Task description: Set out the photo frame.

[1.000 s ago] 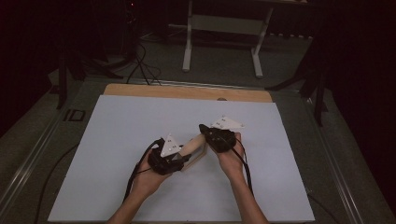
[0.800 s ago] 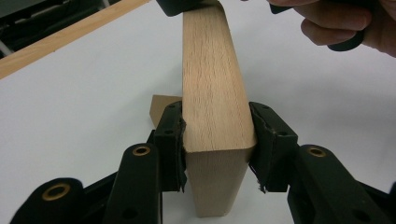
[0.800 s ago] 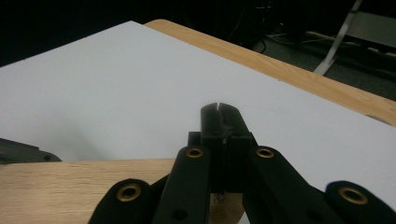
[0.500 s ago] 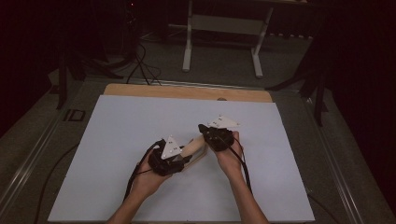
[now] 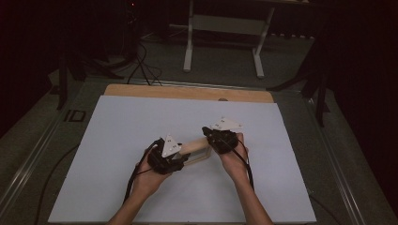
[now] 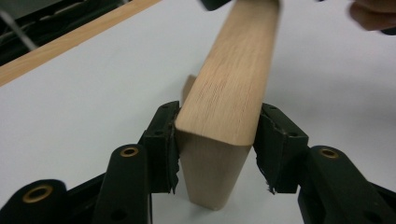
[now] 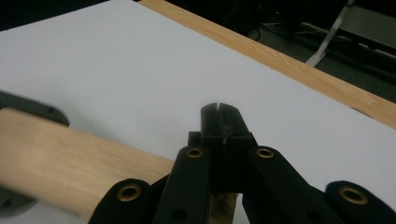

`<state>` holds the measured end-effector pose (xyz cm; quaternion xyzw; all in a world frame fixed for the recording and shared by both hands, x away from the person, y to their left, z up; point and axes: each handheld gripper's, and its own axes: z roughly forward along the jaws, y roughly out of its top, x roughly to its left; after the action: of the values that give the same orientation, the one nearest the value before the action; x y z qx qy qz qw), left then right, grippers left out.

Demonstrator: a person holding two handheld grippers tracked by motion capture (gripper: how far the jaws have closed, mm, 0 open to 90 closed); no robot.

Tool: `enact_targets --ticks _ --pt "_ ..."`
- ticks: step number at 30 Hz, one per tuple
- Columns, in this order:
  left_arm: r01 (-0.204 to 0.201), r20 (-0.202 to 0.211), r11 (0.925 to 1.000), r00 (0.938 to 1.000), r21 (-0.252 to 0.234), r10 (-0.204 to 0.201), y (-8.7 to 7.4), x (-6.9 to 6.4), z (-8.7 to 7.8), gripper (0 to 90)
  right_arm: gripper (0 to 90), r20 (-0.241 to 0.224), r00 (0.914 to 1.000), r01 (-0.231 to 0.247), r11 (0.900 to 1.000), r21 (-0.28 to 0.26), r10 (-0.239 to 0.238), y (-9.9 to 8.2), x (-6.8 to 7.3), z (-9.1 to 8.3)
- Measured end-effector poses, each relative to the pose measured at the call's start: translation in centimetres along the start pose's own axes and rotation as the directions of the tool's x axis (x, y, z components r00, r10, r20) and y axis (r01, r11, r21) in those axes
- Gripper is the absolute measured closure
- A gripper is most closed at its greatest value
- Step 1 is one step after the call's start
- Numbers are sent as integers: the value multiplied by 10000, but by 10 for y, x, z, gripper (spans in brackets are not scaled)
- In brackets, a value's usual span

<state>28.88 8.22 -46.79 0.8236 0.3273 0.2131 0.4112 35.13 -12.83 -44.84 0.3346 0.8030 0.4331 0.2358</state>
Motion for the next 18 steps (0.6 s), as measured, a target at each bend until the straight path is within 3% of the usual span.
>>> enact_targets --ticks 4,12,18 --pt "62 -107 10000 9999 -48 -62 0 1 1 514 899 54 10000 76 9999 89 -76 0 0 -2" --pt "-351 -181 9994 9992 25 351 -1 0 2 513 898 -55 10000 20 9996 284 -19 0 1 -7" --pt "-376 -131 9993 9992 13 377 -1 1 1 513 788 -200 9997 -110 9999 85 112 -1 -3 -11"
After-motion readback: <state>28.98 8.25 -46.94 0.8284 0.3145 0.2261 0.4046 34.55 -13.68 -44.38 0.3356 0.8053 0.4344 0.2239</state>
